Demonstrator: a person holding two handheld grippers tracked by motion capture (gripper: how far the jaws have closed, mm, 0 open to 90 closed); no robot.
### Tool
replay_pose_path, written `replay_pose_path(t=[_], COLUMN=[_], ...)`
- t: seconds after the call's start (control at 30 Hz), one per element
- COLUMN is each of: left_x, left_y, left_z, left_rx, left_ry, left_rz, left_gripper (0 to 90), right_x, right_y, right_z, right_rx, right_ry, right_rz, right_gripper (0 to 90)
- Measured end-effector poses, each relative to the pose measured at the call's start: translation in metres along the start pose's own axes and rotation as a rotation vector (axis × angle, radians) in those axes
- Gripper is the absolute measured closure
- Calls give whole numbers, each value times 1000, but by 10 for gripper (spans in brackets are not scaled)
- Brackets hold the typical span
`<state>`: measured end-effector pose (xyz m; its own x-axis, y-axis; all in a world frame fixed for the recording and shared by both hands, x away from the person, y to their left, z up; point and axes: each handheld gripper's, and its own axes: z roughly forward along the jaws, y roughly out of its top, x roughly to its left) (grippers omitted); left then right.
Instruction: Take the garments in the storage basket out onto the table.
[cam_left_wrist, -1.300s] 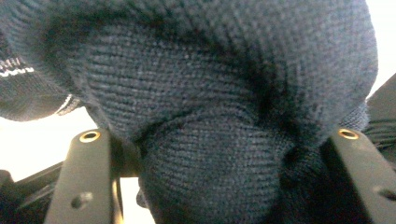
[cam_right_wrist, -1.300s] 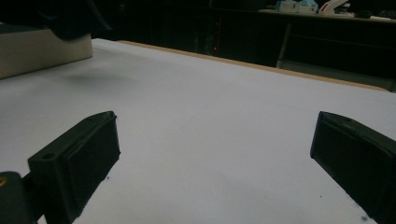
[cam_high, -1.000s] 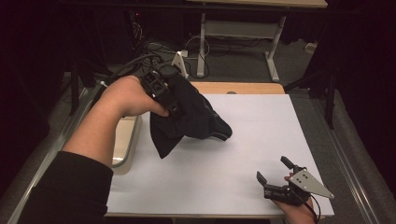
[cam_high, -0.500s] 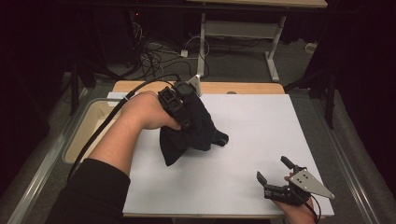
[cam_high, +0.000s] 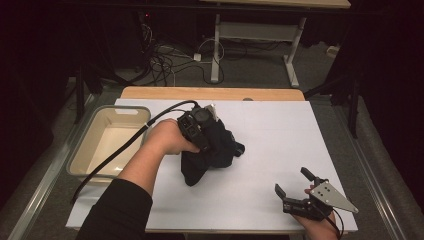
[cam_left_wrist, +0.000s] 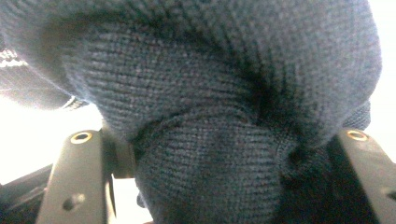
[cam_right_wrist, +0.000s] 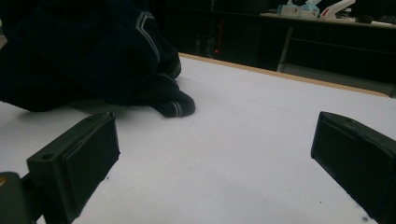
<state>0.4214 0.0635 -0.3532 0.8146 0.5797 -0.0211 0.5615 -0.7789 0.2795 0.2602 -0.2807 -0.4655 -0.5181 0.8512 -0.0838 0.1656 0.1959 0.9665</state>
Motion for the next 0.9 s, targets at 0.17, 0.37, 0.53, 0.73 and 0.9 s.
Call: replay_pose_path(t=[0.17,0.37,0.53,0.73,0.9], left_x=[0,0,-1,-2,-4], left_y=[-7,-13,-23,-42,-53], left_z=[31,49,65,83,93], left_rx=[-25,-78,-153,-292,-392], left_ry=[-25,-60,-65,-67,-71], left_rz=[1,-11,-24,-32,-58], left_gripper=[335,326,292,255,208], right_x=[0,0,2,4,5], right_y=[0,-1,0,0,0], right_z=[0,1,1,2,3], right_rx=[1,2,4,3,6], right_ry=[1,4,6,10,14], right_rz=[0,-4,-8,-10,-14], right_gripper=[12,13,13,13,13])
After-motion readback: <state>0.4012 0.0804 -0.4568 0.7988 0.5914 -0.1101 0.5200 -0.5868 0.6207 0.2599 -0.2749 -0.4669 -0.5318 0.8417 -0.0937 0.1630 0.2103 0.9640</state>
